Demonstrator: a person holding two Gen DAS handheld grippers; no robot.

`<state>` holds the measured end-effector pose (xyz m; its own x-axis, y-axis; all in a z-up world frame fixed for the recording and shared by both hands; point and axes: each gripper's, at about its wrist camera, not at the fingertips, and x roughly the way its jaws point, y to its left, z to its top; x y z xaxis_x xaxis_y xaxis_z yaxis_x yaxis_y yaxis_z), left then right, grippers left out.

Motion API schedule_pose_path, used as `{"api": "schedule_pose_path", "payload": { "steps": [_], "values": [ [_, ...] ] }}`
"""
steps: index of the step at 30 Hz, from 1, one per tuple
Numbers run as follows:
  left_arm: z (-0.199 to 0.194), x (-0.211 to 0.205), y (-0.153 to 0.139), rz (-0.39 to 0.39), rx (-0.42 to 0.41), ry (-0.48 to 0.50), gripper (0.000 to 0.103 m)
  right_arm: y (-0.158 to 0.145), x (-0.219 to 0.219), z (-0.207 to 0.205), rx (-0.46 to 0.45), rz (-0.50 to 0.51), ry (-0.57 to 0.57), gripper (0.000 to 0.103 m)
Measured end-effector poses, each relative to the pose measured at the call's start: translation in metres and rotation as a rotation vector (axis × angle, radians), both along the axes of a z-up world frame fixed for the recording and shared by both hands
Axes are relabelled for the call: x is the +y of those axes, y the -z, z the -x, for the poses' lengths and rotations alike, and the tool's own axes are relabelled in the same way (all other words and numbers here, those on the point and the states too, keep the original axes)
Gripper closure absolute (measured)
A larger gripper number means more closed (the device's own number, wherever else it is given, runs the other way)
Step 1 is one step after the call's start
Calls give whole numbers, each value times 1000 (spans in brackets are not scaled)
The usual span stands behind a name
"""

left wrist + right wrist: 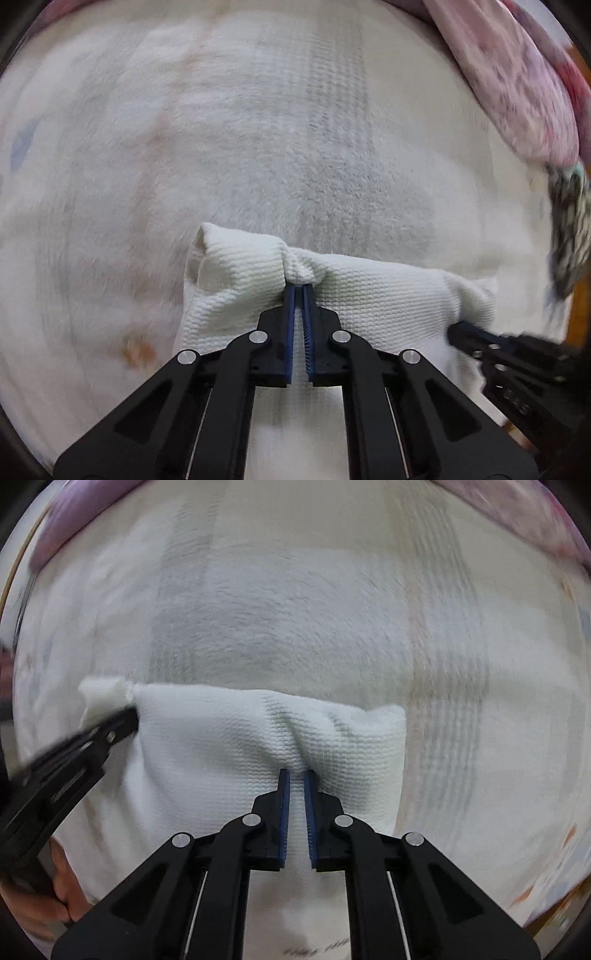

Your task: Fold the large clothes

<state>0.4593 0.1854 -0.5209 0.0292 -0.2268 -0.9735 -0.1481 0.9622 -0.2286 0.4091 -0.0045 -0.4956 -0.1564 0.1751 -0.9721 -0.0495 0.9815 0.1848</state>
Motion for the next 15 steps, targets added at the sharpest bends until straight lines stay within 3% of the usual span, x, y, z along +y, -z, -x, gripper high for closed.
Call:
{"api": "schedule_pose_path", "payload": {
  "steps": [4,9,10,12,13,14,15],
  "values": [
    [58,-5,-33,-140,0,64,99,-14,-11,53,84,-39,8,96],
    [169,-14,16,-144,201,68,99,14,-25,147,188,-92,104,96],
    [193,-10,18,-115,183,18,99,18,-28,168,215,-109,129,96],
    [212,0,4,-61,115,-59,95,7,-35,184,175,-136,161,93],
    [216,4,0,-24,108,-90,89,0,-38,189,166,-154,168,91],
    [219,8,-2,27,107,-120,69,-5,-43,193,181,-170,185,87],
    [219,11,-4,87,107,-152,39,-8,-49,196,202,-166,209,78]
  ]
}}
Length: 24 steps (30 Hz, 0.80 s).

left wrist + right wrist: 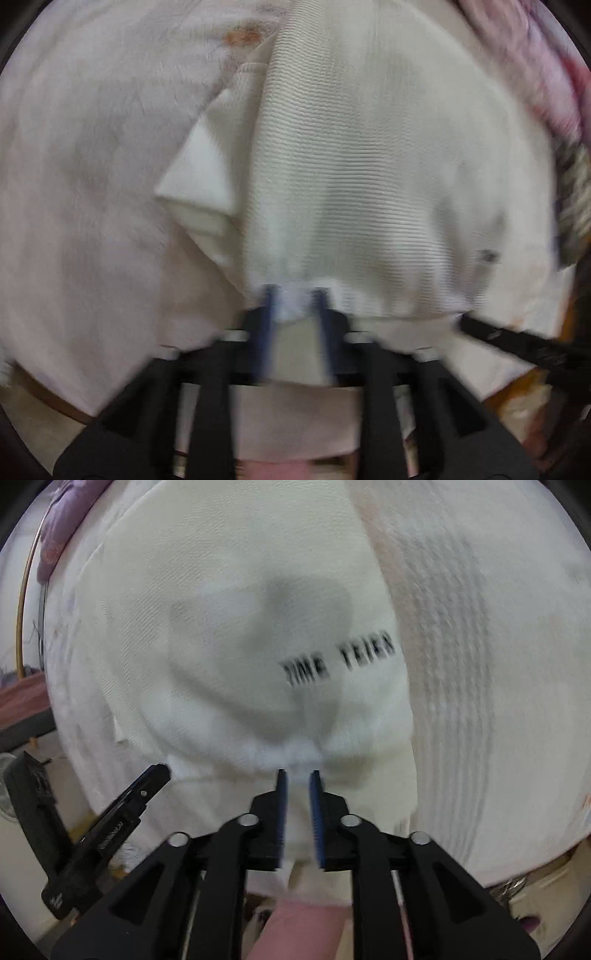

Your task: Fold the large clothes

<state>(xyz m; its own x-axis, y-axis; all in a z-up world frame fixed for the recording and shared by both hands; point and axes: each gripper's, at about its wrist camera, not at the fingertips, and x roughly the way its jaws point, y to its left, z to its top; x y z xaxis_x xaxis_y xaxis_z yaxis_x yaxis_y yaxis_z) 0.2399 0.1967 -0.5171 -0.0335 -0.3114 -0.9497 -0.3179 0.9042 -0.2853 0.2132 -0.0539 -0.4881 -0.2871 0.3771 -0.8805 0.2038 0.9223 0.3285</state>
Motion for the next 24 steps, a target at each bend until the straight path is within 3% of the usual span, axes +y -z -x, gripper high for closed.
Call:
{"api": "schedule_pose_path", "payload": {
  "steps": [1,2,4,7,10,11,15,20,23,24],
  "values": [
    [1,4,-1,18,23,-52,19,-2,-3,1,6,5,11,70],
    [3,8,-1,-45,55,-94,8,-6,-8,2,2,14,13,68],
    [8,11,4,-82,67,-97,8,-12,-15,2,-18,39,-13,60],
    [18,13,27,-8,130,-89,10,-15,-22,2,-16,49,4,60],
    [22,11,45,113,176,-111,79,-9,-33,9,0,53,25,60],
    [21,12,40,109,160,-114,90,-10,-40,11,2,65,23,60],
    [9,-2,-10,5,72,8,93,-12,-42,14,8,61,26,60],
    [3,-5,-59,-90,-21,53,93,-15,-19,14,-10,47,-2,60],
    [3,6,-51,-136,-37,29,93,-14,-9,9,-24,36,-18,60],
    [2,17,-27,-137,0,-2,94,-10,-6,7,-25,40,-22,60]
  ]
}}
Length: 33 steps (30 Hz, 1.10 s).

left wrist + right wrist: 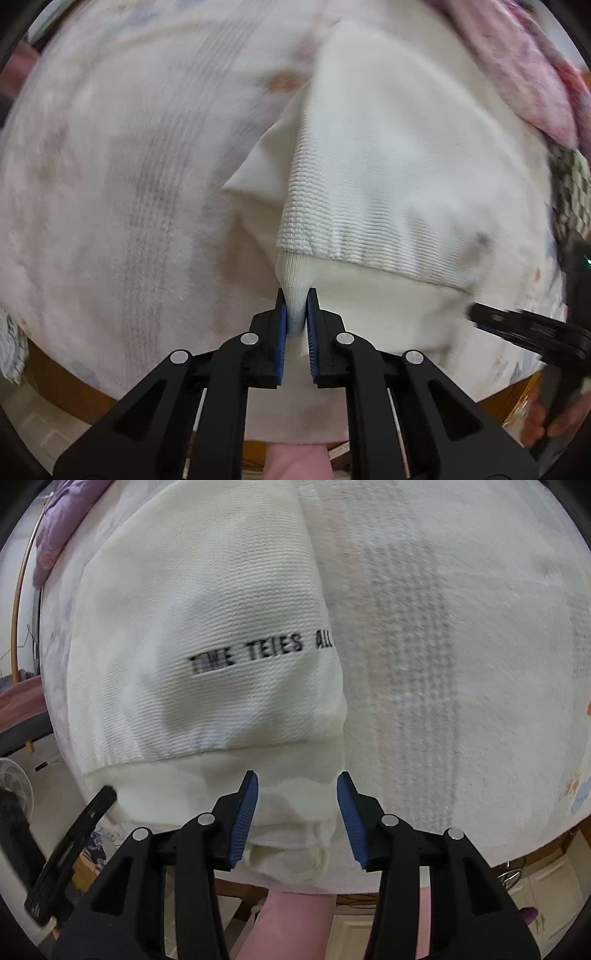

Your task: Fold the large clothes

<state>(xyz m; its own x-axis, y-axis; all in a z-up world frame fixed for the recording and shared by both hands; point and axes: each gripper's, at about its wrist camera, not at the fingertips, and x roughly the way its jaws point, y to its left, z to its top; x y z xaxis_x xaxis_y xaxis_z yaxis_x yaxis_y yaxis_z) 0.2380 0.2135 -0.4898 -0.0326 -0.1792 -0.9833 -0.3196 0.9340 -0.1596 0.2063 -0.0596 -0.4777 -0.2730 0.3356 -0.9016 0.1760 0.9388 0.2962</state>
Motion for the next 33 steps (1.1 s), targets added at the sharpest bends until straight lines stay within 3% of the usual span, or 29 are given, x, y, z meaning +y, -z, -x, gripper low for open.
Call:
{"api": "schedule_pose_path", "payload": {
  "steps": [1,2,3,4,6,10,11,12,13,16,17,18,19,20,22,24,27,28,30,32,33],
  "values": [
    [2,8,21,-47,38,-22,96,4,1,-2,-2,-2,1,60],
    [4,12,48,-171,101,-13,103,12,6,-4,4,-7,-7,60],
    [5,20,75,-338,176,18,103,19,13,-4,17,6,-23,57],
    [8,31,94,-310,213,0,103,26,17,-5,13,51,-51,56],
    [5,42,80,-223,198,-75,103,40,16,-4,10,70,-57,54],
    [-2,17,32,-166,141,56,102,39,13,-7,34,29,-58,56],
    [-5,6,23,-126,124,85,89,31,11,-8,21,24,-60,57],
    [-7,-3,12,-88,99,112,63,21,3,-17,1,18,-64,57],
    [-11,-10,6,-83,75,127,53,10,-6,-20,-24,2,-62,57],
    [-28,-51,-12,-64,-4,198,50,-12,-16,-26,-57,-20,-31,57],
    [-37,-64,-11,-48,-26,202,51,-18,-17,-30,-77,-19,-37,57],
    [-44,-73,-9,-36,-45,204,60,-22,-16,-35,-101,-9,-58,57],
    [-50,-79,-4,-41,-53,204,75,-22,-13,-40,-128,-1,-83,58],
    [-55,-83,5,-57,-52,195,100,-22,-8,-44,-140,2,-100,59],
    [-66,-87,48,-25,-2,132,99,7,2,-50,-120,22,-150,66],
    [-72,-88,61,16,-1,65,98,35,11,-47,-109,64,-170,66],
    [-78,-93,25,-12,30,88,99,10,17,-61,-56,89,-174,72],
    [-85,-87,11,-15,9,98,99,-7,15,-68,-96,57,-165,79],
    [-108,-93,-13,-12,-60,127,99,-34,11,-87,-172,24,-152,82],
    [-138,-99,-6,-24,-68,134,99,-34,6,-109,-181,33,-144,82],
    [-155,-103,15,-19,-32,140,99,-20,5,-121,-160,42,-143,86]
  ]
}}
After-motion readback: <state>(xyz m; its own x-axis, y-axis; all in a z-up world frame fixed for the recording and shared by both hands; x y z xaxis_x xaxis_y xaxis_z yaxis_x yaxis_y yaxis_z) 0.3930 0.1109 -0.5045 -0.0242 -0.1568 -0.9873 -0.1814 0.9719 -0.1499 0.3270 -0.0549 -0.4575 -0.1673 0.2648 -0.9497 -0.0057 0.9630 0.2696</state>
